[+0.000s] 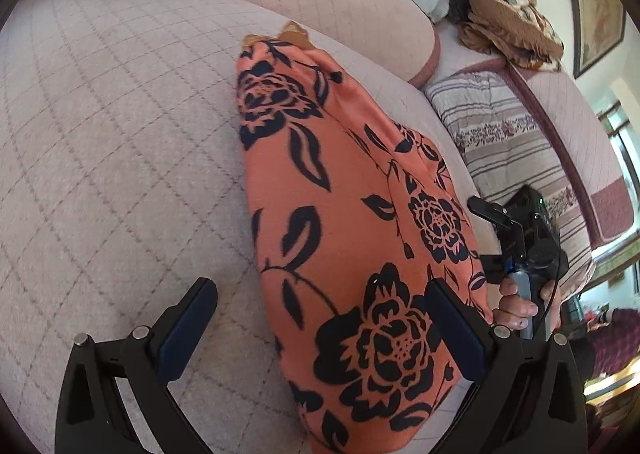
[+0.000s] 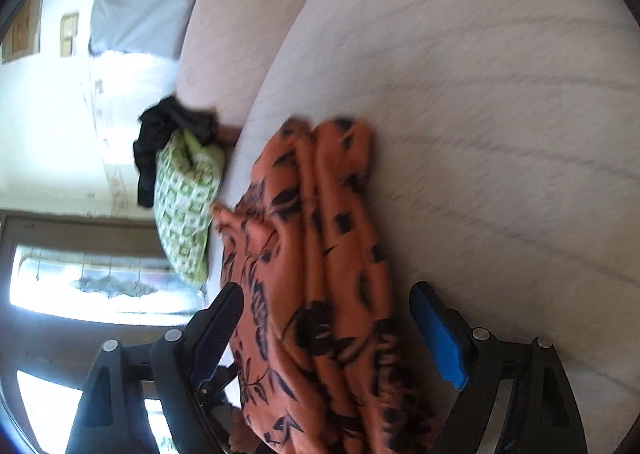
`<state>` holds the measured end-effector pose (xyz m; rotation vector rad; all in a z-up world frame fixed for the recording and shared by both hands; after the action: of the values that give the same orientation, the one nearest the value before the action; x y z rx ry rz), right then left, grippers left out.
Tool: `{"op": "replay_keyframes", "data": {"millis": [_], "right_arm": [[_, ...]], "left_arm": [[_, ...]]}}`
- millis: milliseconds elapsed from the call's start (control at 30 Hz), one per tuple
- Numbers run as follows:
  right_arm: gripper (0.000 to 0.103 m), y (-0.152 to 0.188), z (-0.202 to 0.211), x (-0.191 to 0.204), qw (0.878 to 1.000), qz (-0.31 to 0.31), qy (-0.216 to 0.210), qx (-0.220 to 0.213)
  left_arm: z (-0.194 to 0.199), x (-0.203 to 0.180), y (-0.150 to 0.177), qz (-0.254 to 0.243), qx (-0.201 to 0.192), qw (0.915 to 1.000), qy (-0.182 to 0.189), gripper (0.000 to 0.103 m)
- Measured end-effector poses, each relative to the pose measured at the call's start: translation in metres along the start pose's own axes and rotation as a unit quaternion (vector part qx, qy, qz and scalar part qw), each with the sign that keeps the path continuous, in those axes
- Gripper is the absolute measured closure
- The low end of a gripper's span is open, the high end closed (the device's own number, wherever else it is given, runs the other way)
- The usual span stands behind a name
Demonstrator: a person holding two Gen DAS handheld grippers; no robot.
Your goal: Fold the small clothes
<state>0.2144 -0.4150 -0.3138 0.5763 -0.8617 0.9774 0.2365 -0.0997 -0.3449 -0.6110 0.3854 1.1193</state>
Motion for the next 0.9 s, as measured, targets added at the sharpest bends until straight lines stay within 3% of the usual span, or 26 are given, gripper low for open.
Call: {"op": "replay_keyframes", "data": {"millis": [200,300,367,433,533,900], "right_arm": [[0.017,0.014,-0.041,0.030,0.996,0.076,0.047,0.007],[0.027,0.017,-0.050,0.036,0.994,0.088,0.063,0.002],[0.046,0.017,-0.053,0.035,0.994,0.087,0.073,-0.002],[0.049,0.016,-0.055,0.035,0.993,0.086,0.083,-0.005],[0.052,0.019,-0.055,0.041,0.990,0.101,0.102,-0.012],[0.055,0.030,-0.045,0.068,0.983,0.142,0.115,-0.031]], "left_arm": [[-0.020,-0.024,-0.007,-0.041,0.006,0.9990,-0.018,0.000],[-0.025,-0.034,-0.007,-0.060,0.007,0.9970,-0.048,0.000],[-0.026,-0.039,-0.008,-0.075,0.003,0.9948,-0.070,0.006],[-0.022,-0.045,-0.009,-0.089,-0.008,0.9914,-0.096,0.022],[-0.014,-0.050,-0.011,-0.104,-0.023,0.9880,-0.113,0.037],[0.006,-0.051,-0.008,-0.110,-0.049,0.9828,-0.141,0.047]]}}
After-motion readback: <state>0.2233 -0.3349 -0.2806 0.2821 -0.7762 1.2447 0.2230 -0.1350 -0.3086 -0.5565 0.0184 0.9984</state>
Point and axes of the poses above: each gripper's, at about its wrist camera, not at the fingertips, and z roughly against the way its jaws point, x to its left, y to its underside, the point moved 5 cm from there along -z, roughly the way its jaws point, and after that the axes turned 12 degrees about x, right-handed, at the moved point
